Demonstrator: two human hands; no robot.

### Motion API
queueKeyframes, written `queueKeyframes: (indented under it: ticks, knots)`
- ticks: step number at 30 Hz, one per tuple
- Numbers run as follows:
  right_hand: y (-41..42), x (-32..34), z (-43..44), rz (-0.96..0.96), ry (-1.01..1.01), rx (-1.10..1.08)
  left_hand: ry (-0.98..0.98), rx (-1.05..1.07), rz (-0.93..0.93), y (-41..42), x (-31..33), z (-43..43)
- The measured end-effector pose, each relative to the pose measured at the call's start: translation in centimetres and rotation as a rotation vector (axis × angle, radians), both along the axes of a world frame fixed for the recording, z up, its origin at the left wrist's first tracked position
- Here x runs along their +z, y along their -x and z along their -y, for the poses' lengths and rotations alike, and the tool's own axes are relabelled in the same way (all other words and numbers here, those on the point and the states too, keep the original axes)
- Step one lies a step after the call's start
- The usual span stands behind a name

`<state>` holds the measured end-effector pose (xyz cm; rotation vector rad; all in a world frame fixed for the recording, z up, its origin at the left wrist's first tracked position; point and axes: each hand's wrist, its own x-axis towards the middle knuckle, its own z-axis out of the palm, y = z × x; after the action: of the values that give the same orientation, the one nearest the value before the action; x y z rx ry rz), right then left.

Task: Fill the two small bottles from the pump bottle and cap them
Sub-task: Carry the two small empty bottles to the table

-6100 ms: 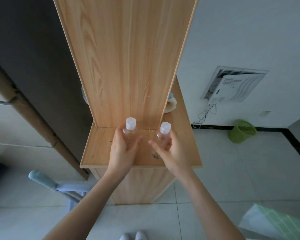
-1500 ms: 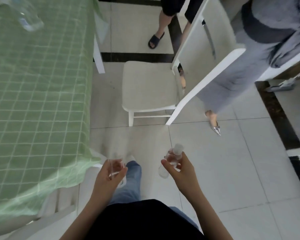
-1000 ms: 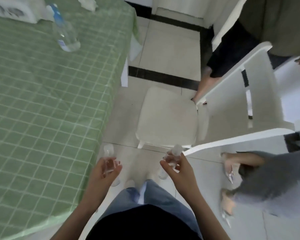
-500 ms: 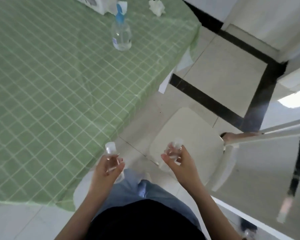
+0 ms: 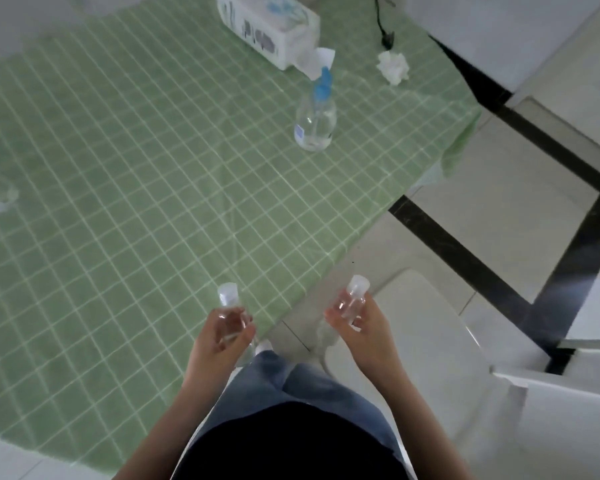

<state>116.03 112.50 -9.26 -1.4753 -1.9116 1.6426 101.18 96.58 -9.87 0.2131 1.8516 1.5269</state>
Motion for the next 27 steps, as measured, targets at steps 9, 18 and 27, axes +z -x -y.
queueKeyframes:
  ticks: [9,18,27]
  knots:
    - [6.7,1.0,-3.5,-0.014,0.009,0.169,-0.014,0.092,-0.005,4.6,0.3,-1.9]
    - [11.5,1.5,-9.2,-0.083,-0.006,0.363,-0.023,0.266,-0.046,5.9,0.0,-5.1]
    - [16.3,1.4,-19.1,-0.062,-0.001,0.729,-0.015,0.535,-0.092,5.0,-0.3,-14.3]
